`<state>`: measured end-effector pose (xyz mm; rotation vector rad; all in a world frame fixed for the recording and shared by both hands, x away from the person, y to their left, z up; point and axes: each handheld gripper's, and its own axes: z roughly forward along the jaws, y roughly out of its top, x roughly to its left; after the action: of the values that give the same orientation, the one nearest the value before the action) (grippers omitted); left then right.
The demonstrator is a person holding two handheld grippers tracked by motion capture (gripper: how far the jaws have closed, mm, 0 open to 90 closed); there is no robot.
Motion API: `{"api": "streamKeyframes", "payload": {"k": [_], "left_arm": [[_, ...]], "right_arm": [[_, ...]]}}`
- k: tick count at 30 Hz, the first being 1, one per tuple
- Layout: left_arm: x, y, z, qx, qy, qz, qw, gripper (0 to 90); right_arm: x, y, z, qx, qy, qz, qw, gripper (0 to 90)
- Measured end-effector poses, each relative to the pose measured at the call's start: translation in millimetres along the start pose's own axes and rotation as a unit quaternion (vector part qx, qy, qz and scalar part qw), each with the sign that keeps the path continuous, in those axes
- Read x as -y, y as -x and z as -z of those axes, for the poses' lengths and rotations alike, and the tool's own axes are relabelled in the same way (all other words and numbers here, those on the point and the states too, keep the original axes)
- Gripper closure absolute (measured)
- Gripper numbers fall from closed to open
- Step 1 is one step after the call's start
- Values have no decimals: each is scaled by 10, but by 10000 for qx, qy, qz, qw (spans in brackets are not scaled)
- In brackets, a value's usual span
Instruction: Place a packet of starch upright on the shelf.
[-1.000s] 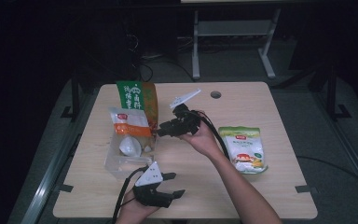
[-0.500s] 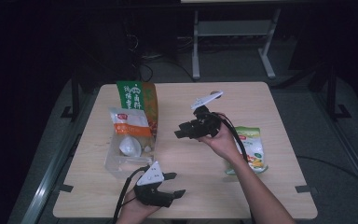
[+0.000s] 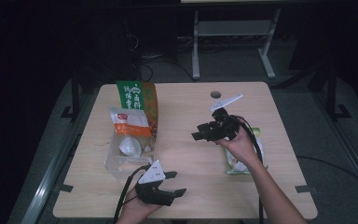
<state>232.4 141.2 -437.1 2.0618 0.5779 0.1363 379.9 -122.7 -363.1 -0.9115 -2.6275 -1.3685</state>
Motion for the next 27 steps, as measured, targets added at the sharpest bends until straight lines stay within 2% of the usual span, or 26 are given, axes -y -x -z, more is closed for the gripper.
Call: {"api": "streamKeyframes", "payload": {"k": [1,8,12,18,27], "left_arm": [[-5,-11,-1,-24,-35,-79,10000,338],[-48,-4,-49,-8,-94,-63,9999,334],[-79,2,-79,4,-138,-89,9999,331],[-200,11,-201,81,-147,-135,9998,324],[-314,48,-398,198,-123,-112,9997,320]], "right_arm": [[16,6,20,26,-10,-25,10000,498],[147,64,180,186,-74,-194,9996,484],[212,110,264,325,-140,-188,9992,472],[436,261,436,530,-130,-486,9973,463],[706,397,596,823,-264,-753,9934,452]]}}
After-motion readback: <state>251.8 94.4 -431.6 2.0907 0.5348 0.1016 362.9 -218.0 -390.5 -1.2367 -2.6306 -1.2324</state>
